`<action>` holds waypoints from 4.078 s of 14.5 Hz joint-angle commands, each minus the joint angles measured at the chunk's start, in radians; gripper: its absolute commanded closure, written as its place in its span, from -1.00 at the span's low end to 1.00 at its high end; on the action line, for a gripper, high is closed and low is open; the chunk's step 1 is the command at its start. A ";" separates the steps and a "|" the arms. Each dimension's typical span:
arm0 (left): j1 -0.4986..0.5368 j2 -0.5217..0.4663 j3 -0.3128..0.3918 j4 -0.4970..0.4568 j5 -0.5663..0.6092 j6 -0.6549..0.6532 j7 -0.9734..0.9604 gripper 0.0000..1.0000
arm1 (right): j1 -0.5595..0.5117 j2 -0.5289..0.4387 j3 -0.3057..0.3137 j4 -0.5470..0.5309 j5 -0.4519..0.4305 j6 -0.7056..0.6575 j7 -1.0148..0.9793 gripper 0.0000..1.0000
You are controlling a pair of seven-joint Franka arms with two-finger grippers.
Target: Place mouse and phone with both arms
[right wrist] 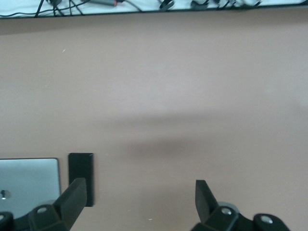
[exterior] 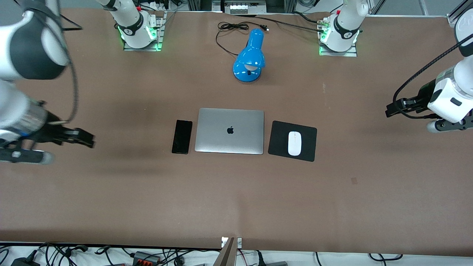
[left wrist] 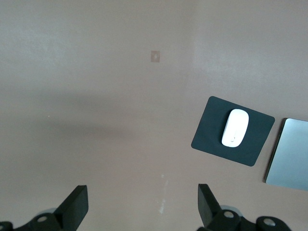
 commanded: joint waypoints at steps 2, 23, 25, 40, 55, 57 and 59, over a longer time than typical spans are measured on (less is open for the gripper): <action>0.002 -0.059 -0.002 -0.056 -0.009 0.001 -0.002 -1.00 | -0.107 -0.056 0.073 -0.015 -0.001 -0.015 -0.054 -1.00; 0.003 -0.082 0.001 -0.102 -0.018 0.002 -0.002 -1.00 | -0.147 -0.369 0.061 -0.462 0.001 0.039 -0.126 -1.00; 0.005 -0.082 0.003 -0.102 -0.018 0.002 -0.002 -1.00 | -0.150 -0.375 0.052 -0.463 0.003 0.047 -0.126 -1.00; 0.005 -0.082 0.003 -0.102 -0.018 0.002 -0.002 -1.00 | -0.201 -0.373 0.075 -0.448 0.021 0.017 -0.195 -1.00; 0.010 -0.080 0.007 -0.102 -0.023 -0.002 -0.001 -1.00 | -0.190 -0.398 0.073 -0.460 0.026 0.007 -0.137 -1.00; 0.011 -0.080 0.007 -0.102 -0.023 -0.002 0.002 -1.00 | -0.190 -0.398 0.073 -0.460 0.026 0.008 -0.139 -1.00; 0.016 -0.080 0.007 -0.102 -0.024 -0.002 0.019 -1.00 | -0.190 -0.398 0.075 -0.460 0.023 0.013 -0.145 -1.00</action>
